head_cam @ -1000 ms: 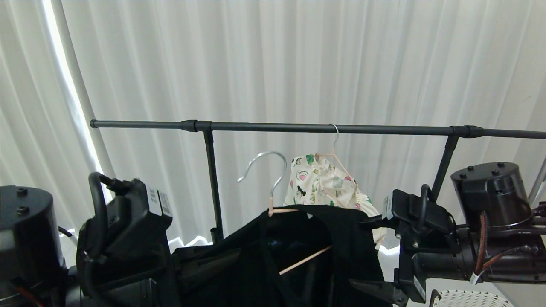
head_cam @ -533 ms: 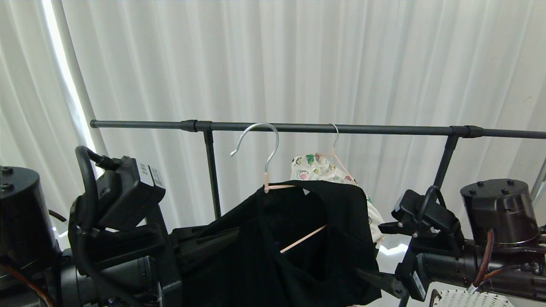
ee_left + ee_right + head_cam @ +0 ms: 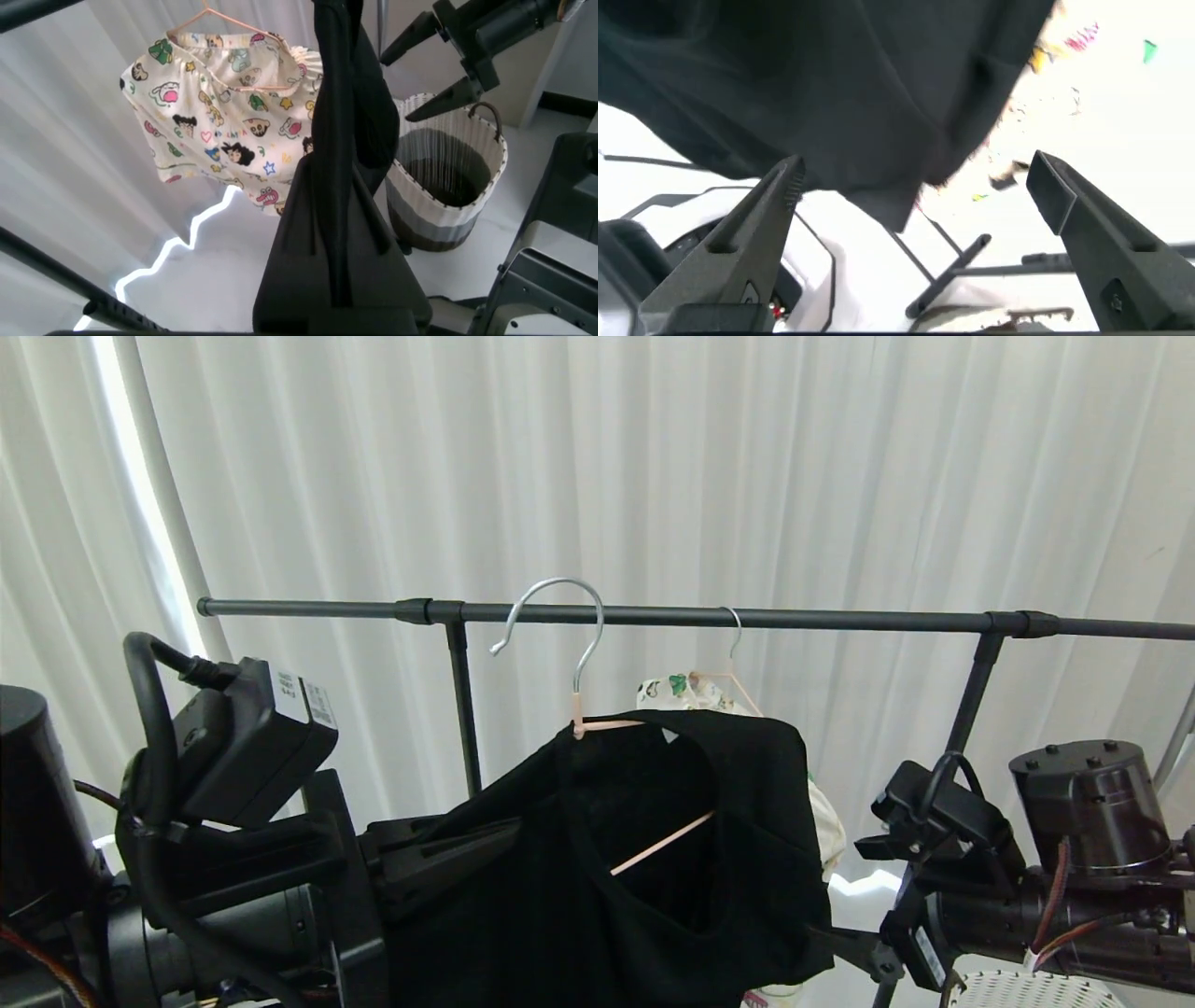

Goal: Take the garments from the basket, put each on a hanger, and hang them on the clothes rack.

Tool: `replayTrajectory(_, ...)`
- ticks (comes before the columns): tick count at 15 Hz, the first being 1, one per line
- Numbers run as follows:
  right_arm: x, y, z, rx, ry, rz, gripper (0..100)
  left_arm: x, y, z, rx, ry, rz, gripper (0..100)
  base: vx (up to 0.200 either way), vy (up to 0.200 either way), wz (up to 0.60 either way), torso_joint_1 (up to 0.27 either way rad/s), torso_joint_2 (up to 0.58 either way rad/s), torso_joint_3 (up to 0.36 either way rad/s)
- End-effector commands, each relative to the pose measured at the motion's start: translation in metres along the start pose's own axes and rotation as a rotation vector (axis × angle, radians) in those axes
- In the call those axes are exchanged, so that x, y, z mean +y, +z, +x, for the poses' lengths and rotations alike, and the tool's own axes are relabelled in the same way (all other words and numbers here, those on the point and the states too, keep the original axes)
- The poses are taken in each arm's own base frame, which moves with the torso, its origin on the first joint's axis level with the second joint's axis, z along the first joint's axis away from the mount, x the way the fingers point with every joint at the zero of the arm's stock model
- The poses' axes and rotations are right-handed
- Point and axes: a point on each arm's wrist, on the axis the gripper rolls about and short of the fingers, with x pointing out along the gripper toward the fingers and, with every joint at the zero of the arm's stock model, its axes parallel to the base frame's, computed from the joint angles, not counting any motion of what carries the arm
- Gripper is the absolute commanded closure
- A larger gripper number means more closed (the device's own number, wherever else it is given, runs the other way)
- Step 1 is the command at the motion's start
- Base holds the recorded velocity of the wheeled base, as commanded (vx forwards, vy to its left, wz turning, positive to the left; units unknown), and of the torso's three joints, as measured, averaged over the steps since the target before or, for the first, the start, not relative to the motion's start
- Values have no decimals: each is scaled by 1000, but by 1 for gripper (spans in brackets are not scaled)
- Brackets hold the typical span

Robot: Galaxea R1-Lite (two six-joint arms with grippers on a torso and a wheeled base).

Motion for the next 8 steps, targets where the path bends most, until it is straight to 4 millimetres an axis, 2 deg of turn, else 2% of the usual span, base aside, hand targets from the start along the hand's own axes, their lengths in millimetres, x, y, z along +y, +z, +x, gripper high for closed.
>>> replayTrajectory(1, -3, -2, 1, 11, -8, 10, 0, 0, 2, -1, -8, 1, 3, 100, 0, 0, 0, 0, 0, 0)
replayTrajectory(2, -3, -2, 2, 11, -7, 9, 0, -1, 2, -1, -8, -5, 4, 100, 0, 0, 0, 0, 0, 0)
replayTrajectory(3, -2, -2, 5, 3, -6, 6, 100, -1, 2, 0, -9, -8, 6, 100, 0, 0, 0, 0, 0, 0)
replayTrajectory(8, -4, 1, 5, -32, -18, 2, 100, 0, 0, -1, -3, 2, 6, 100, 0, 0, 0, 0, 0, 0)
